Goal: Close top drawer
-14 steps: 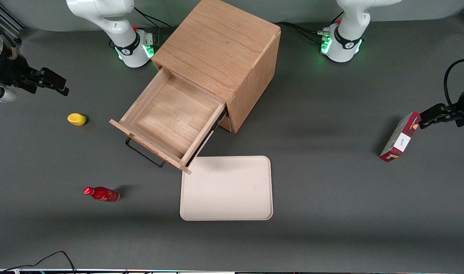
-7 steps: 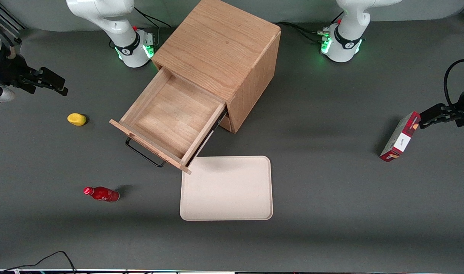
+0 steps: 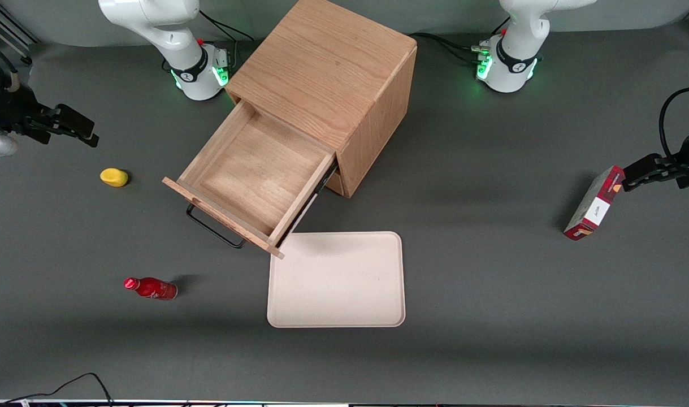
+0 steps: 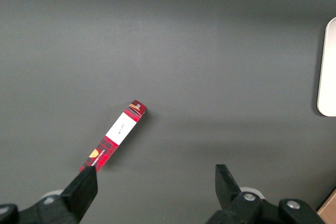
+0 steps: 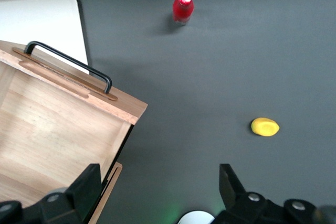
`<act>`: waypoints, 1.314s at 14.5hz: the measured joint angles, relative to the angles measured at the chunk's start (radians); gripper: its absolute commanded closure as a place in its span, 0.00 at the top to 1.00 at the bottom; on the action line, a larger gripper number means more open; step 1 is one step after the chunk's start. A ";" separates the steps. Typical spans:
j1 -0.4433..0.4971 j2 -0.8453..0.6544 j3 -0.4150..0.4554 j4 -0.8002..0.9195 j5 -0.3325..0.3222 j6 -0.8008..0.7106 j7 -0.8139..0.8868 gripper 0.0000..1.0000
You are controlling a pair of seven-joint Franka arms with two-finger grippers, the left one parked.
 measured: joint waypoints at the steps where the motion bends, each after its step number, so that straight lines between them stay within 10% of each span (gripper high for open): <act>1: 0.000 0.013 0.004 0.018 -0.001 0.000 -0.004 1.00; 15: 0.010 0.302 0.249 0.323 0.009 0.006 -0.056 1.00; 19: 0.008 0.310 0.247 0.329 0.021 0.005 -0.293 1.00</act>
